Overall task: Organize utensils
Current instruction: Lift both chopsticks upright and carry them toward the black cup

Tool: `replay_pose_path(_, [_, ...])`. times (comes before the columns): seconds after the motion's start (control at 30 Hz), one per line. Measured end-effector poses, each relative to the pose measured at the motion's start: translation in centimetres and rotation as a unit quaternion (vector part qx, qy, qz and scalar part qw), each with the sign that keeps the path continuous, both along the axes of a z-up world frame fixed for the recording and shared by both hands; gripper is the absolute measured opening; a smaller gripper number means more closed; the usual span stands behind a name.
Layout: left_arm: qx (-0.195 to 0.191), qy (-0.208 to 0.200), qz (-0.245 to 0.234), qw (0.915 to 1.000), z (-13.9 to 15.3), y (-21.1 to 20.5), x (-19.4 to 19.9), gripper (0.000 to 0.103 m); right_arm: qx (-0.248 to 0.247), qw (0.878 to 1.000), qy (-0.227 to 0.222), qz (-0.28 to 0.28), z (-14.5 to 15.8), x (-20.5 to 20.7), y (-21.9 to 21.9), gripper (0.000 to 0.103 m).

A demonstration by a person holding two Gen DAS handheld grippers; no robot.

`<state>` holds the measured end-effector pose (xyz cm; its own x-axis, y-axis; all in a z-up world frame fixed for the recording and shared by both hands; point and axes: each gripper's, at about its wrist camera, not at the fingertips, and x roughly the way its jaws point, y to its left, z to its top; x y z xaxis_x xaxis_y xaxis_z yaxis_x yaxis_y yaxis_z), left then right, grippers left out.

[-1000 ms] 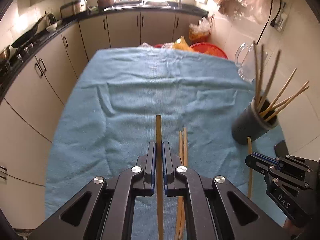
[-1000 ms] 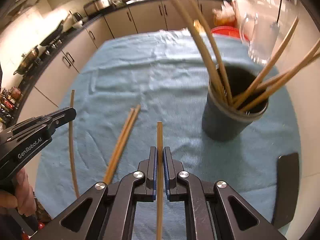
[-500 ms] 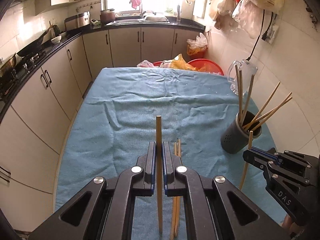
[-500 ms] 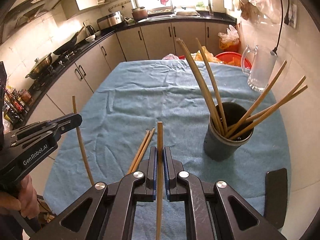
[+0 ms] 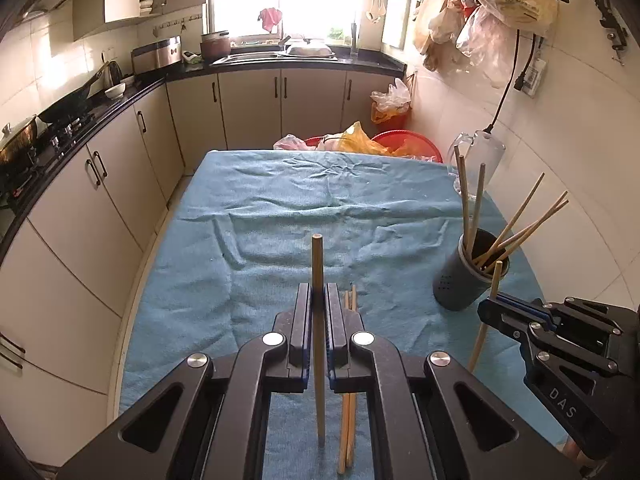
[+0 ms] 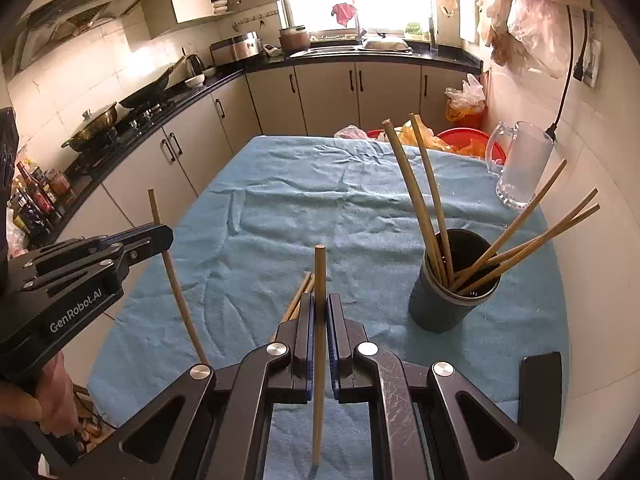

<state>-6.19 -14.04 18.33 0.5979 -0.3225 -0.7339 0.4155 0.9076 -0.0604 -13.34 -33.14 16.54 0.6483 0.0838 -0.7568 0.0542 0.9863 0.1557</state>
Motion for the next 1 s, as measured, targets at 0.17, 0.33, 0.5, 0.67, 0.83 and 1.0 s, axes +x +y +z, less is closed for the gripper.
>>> replay_pose_path(0.17, [0.0, -0.006, 0.0, 1.0, 0.5, 0.1, -0.3, 0.005, -0.004, 1.0, -0.009, 0.006, 0.8, -0.3, 0.5, 0.007])
replay_pose_path(0.33, [-0.001, -0.013, 0.001, 0.9999, 0.9, 0.2, -0.6, 0.005, -0.007, 1.0, -0.017, 0.011, 1.4, -0.4, 0.8, 0.007])
replay_pose_path(0.5, [-0.002, -0.018, 0.002, 0.9998, 1.2, 0.2, -0.8, 0.005, -0.008, 1.0, -0.022, 0.015, 1.7, -0.5, 1.1, 0.007])
replay_pose_path(0.67, [0.0, -0.021, 0.003, 0.9998, 1.4, 0.1, -1.1, 0.005, -0.007, 1.0, -0.026, 0.016, 1.8, -0.6, 0.9, 0.007])
replay_pose_path(0.83, [0.001, -0.025, 0.005, 0.9997, 1.7, 0.0, -1.3, 0.005, -0.005, 0.999, -0.028, 0.015, 1.9, -0.6, 0.9, 0.007])
replay_pose_path(1.0, [0.002, -0.028, 0.005, 0.9996, 2.1, -0.1, -1.4, 0.005, 0.003, 0.999, -0.032, 0.013, 2.1, -0.7, 0.5, 0.007])
